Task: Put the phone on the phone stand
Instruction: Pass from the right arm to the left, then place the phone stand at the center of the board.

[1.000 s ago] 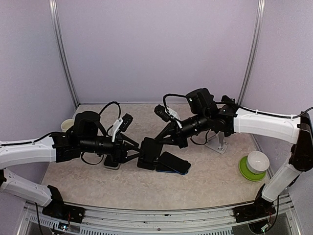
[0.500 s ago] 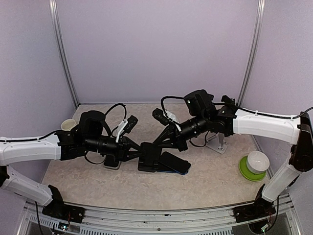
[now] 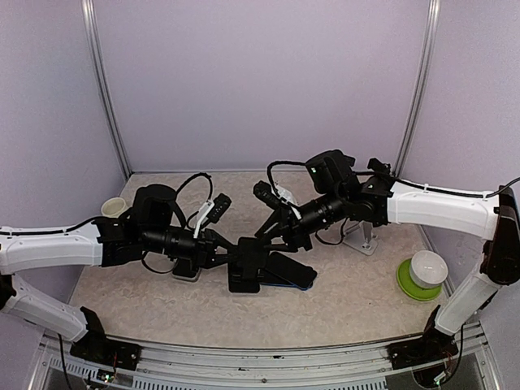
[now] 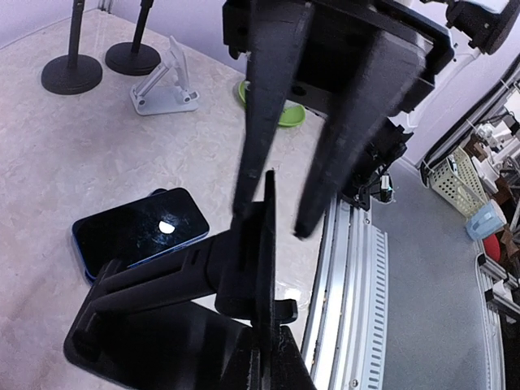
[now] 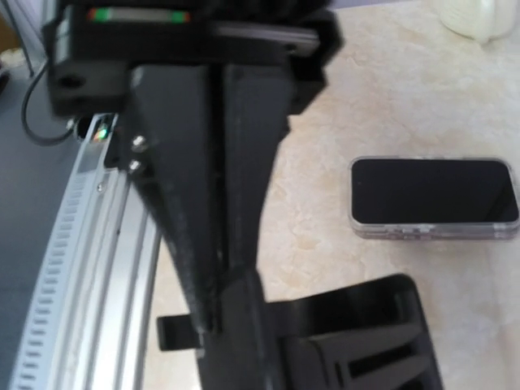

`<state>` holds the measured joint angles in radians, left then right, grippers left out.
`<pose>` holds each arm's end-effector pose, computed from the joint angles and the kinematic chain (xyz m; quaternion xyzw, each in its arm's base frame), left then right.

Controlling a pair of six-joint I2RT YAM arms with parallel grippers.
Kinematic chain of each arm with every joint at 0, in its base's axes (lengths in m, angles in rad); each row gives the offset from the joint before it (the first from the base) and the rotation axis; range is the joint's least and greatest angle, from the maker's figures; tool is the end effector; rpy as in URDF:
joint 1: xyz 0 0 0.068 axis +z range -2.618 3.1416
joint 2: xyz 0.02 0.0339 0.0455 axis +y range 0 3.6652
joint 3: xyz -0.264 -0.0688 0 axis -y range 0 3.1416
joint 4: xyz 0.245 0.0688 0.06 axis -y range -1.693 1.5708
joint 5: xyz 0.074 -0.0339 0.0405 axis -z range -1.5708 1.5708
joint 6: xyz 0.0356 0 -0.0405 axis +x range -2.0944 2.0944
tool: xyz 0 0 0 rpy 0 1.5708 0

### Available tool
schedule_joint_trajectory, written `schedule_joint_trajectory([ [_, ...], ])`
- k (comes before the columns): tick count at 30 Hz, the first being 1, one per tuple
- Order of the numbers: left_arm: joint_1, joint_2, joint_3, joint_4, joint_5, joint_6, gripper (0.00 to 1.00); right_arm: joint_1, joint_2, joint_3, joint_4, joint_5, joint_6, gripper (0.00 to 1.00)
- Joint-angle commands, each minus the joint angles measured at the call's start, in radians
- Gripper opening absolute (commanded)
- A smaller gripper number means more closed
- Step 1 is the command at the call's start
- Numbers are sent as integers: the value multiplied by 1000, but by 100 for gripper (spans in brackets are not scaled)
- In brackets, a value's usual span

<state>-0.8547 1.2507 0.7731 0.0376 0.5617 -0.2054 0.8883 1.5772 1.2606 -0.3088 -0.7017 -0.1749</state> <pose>0.1671 -0.2209 0.2604 0.3995 0.7215 -0.4622 0.3258 0.2062 0.2902 0.2990 -0.5587 0.6414 0.4360 0.2938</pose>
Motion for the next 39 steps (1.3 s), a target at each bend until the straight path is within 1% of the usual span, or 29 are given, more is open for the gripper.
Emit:
schedule_joint_trajectory([
  [1, -4, -20, -4, 84, -41, -9, 0, 15, -46, -18, 48, 62, 11, 56],
  [2, -4, -27, -7, 92, -52, -5, 0, 12, -49, -18, 48, 83, 17, 66],
  [4, -4, -36, -1, 101, -87, 2, 0, 11, -57, -20, 48, 117, 29, 79],
  [5, -4, -38, 3, 103, -107, 8, 0, 10, -61, -23, 49, 145, 35, 91],
  [6, -3, -38, 7, 104, -125, 13, 0, 9, -64, -26, 53, 164, 47, 98],
  [7, -2, -35, 12, 107, -140, 17, 0, 7, -67, -31, 58, 204, 58, 100],
  [14, 31, 9, 74, 100, -166, 24, 0, -17, -102, -90, 103, 348, 121, 100],
  [21, 129, 38, 117, 108, -170, 9, 0, -62, -172, -179, 161, 472, 191, 100],
  [25, 200, 63, 136, 130, -164, -8, 0, -104, -193, -225, 177, 498, 230, 100],
  [30, 282, 114, 182, 147, -129, -20, 0, -115, -208, -264, 186, 520, 242, 100],
  [39, 448, 250, 298, 137, 14, -13, 0, -118, -221, -316, 192, 519, 236, 100],
])
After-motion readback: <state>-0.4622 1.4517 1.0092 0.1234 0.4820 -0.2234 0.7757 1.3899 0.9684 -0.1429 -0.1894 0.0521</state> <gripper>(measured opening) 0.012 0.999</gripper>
